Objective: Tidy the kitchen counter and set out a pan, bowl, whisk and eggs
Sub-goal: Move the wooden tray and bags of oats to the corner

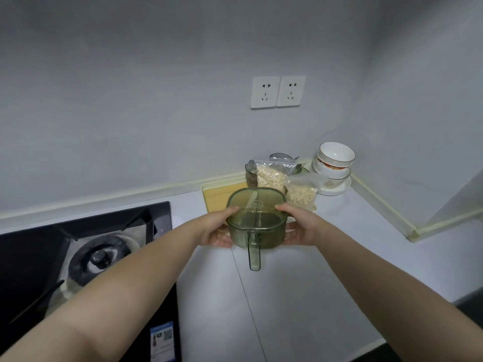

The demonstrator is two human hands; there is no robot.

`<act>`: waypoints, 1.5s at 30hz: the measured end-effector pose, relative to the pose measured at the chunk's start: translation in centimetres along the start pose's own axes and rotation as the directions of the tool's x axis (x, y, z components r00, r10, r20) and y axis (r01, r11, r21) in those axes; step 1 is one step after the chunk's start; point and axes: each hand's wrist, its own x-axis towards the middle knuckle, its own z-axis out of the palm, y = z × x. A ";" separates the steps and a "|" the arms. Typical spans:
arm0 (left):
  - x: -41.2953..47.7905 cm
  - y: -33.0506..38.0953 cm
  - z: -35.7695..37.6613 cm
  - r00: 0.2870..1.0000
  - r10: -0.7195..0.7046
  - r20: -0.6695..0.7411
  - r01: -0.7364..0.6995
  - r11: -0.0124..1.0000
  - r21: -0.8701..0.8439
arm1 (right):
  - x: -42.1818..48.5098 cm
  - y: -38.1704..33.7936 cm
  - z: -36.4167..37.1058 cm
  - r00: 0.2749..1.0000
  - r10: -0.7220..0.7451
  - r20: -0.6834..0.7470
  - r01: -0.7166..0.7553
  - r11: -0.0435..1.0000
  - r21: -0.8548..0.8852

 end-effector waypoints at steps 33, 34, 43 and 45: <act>9.2 3.9 -6.5 0.892 0.119 -0.436 -0.125 0.992 0.015 | 12.6 -3.9 7.4 0.957 -0.132 -0.258 0.117 0.991 -0.072; 9.3 4.0 -6.7 0.888 0.123 -0.443 -0.124 0.992 0.027 | 12.8 -3.9 7.4 0.958 -0.137 -0.253 0.121 0.989 -0.080; 10.0 3.3 -7.0 0.876 0.155 -0.457 -0.095 0.984 0.151 | 13.7 -3.2 7.2 0.952 -0.195 -0.235 0.165 0.976 -0.140; 9.9 3.2 -6.9 0.873 0.149 -0.465 -0.092 0.985 0.143 | 13.8 -3.0 7.2 0.951 -0.222 -0.216 0.192 0.969 -0.154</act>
